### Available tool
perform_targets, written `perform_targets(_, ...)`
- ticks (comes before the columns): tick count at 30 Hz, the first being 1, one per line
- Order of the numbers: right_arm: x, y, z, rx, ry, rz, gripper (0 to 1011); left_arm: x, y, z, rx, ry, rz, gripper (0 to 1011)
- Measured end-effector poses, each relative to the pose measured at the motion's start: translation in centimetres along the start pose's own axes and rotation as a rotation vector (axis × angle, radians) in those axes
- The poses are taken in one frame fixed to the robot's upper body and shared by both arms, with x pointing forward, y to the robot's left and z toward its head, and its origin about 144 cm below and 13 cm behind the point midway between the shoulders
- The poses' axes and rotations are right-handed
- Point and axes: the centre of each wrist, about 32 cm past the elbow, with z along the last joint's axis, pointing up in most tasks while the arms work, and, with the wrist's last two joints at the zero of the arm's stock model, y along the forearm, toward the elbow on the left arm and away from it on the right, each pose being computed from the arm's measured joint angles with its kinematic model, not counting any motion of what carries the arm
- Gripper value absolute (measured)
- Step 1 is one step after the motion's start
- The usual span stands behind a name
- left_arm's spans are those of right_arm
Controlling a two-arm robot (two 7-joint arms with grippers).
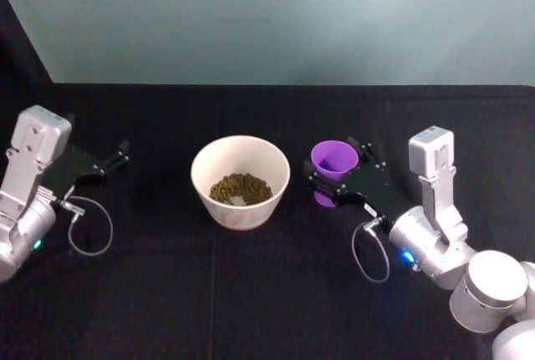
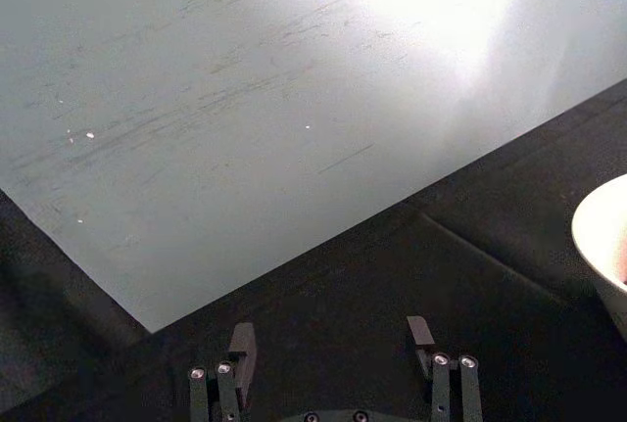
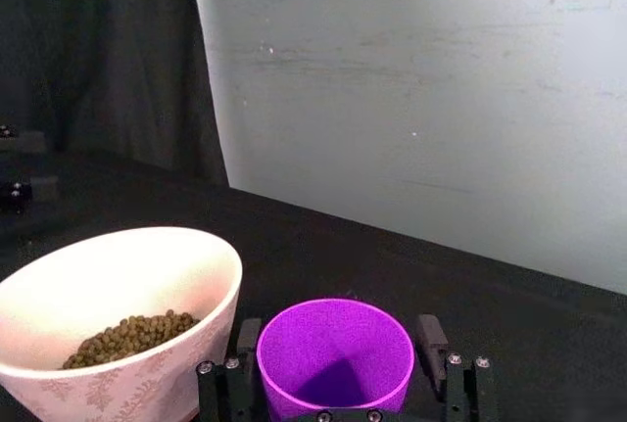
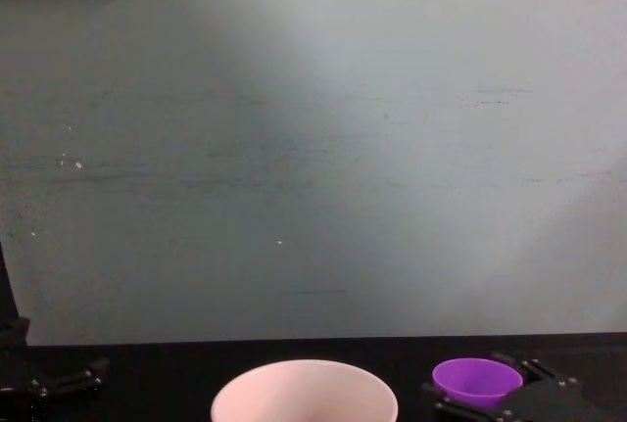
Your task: Pick up the cup and pour the mung beans from the cup into the bowl.
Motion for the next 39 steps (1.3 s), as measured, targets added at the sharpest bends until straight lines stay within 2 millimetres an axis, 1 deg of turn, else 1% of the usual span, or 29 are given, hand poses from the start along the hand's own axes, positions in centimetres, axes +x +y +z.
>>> perform_targets(5, -0.1, 0.0, 0.4, 0.013, -0.005, -0.002, 1003, 0.0, 0.0, 0.0, 0.0, 0.0, 0.0, 1000)
perform_targets(8, -0.2, -0.1, 1.1, 0.035, -0.013, -0.006, 1003, 0.0, 0.0, 0.0, 0.0, 0.0, 0.0, 1000)
perform_targets(12, -0.2, -0.1, 2.5, 0.067, -0.027, -0.016, 1003, 0.0, 0.0, 0.0, 0.0, 0.0, 0.0, 1000)
perform_targets(13, -0.1, -0.1, 3.2, 0.081, -0.036, -0.02, 1003, 0.0, 0.0, 0.0, 0.0, 0.0, 0.0, 1000)
perform_targets(17, 0.2, -0.2, 5.2, 0.104, -0.057, -0.034, 1003, 0.0, 0.0, 0.0, 0.0, 0.0, 0.0, 1000)
perform_targets(20, 0.4, -0.4, 6.3, 0.114, -0.072, -0.051, 1003, 0.0, 0.0, 0.0, 0.0, 0.0, 0.0, 1000)
perform_targets(23, 0.8, -0.7, 6.9, 0.113, -0.081, -0.07, 1003, 0.0, 0.0, 0.0, 0.0, 0.0, 0.0, 1000)
perform_targets(25, 1.0, -1.0, 7.0, 0.109, -0.082, -0.083, 1002, 0.0, 0.0, 0.0, 0.0, 0.0, 0.0, 1000)
perform_targets(31, 2.4, -2.7, 6.7, 0.092, -0.071, -0.167, 1002, 0.0, 0.0, 0.0, 0.0, 0.0, 0.0, 1000)
perform_targets(35, 3.3, -3.9, 5.8, 0.062, -0.056, -0.222, 1003, 0.0, 0.0, 0.0, 0.0, 0.0, 0.0, 1000)
perform_targets(37, 3.4, -4.2, 5.3, 0.044, -0.051, -0.232, 1003, 0.0, 0.0, 0.0, 0.0, 0.0, 0.0, 1000)
perform_targets(38, 3.4, -4.4, 5.0, 0.034, -0.048, -0.237, 1003, 0.0, 0.0, 0.0, 0.0, 0.0, 0.0, 1000)
perform_targets(39, 3.5, -4.6, 4.3, 0.013, -0.038, -0.245, 1003, 0.0, 0.0, 0.0, 0.0, 0.0, 0.0, 1000)
